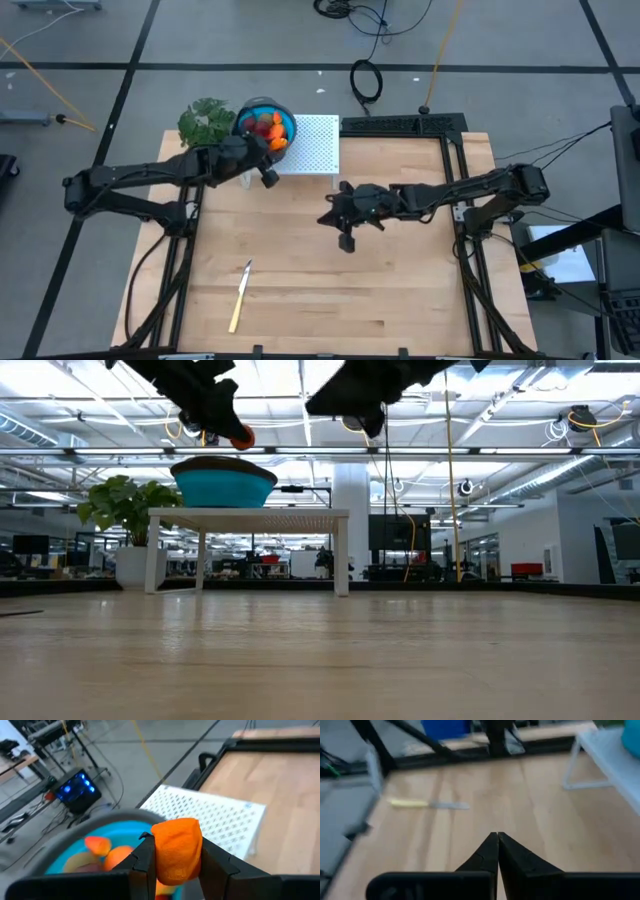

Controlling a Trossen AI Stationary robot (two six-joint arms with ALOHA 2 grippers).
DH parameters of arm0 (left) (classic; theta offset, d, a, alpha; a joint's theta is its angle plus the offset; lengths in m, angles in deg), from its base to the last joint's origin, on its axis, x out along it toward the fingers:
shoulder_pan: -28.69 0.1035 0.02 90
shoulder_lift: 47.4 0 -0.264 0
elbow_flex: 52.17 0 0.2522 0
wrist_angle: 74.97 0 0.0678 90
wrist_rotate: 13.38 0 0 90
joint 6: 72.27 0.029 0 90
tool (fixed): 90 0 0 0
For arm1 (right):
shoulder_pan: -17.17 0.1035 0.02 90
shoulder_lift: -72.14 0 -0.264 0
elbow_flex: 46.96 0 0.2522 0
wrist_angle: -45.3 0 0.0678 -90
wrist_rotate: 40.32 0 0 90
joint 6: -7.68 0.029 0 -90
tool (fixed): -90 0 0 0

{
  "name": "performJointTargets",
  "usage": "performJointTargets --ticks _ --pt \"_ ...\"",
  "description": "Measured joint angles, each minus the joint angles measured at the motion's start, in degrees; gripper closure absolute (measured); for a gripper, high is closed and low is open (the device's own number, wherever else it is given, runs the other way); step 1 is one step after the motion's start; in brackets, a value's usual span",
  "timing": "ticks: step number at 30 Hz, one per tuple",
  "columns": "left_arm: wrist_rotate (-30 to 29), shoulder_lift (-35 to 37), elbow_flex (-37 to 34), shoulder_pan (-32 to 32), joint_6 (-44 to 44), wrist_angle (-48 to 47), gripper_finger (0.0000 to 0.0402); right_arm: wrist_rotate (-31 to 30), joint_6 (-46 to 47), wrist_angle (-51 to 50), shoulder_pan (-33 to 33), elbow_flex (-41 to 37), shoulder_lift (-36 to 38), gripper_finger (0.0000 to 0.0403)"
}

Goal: Pick & Place Fruit
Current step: Put the tangerine into the blue strainer bowl on the shelf

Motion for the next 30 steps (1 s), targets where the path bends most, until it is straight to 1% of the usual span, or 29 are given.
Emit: performJointTargets --ticks 3,4,5,7,9,14,18,22,26,30 --pt "0.0 -0.1 3.4 1.5 0.3 -5.7 0.03 3.6 0.0 0.3 -0.7 -2.0 2.4 0.0401" --pt "0.0 -0.1 4.4 2.0 0.3 -7.0 0.03 4.2 0.0 3.0 -1.0 -2.7 2.7 0.0402" --pt "0.0 -0.2 5.4 2.4 0.3 -8.6 0.03 4.3 -0.1 5.4 -1.3 -3.7 3.3 0.0402" --pt "0.0 -0.2 7.0 3.1 0.5 -11.5 0.03 4.3 0.3 6.9 -1.6 -7.1 6.1 0.0401" --pt "0.4 -0.2 8.5 4.0 1.6 -13.7 0.03 4.3 0.4 11.5 -2.1 -10.1 8.3 0.0402" --pt "3.3 -0.2 11.1 5.9 2.4 -19.9 0.03 4.3 2.4 18.8 -2.9 -20.2 17.3 0.0402" --pt "4.6 -0.2 11.2 6.9 2.7 -21.7 0.03 4.3 3.7 20.8 -3.1 -27.1 25.1 0.0402" --pt "5.3 -0.2 11.2 7.6 3.1 -22.9 0.03 4.2 4.9 20.6 -3.2 -31.7 32.4 0.0402" --pt "6.0 -0.2 11.2 8.1 3.3 -24.7 0.03 3.8 4.9 20.5 -3.3 -35.1 39.0 0.0402" --pt "5.9 -0.2 11.2 8.2 3.3 -26.6 0.03 3.7 4.9 20.4 -3.3 -37.1 44.0 0.0402"
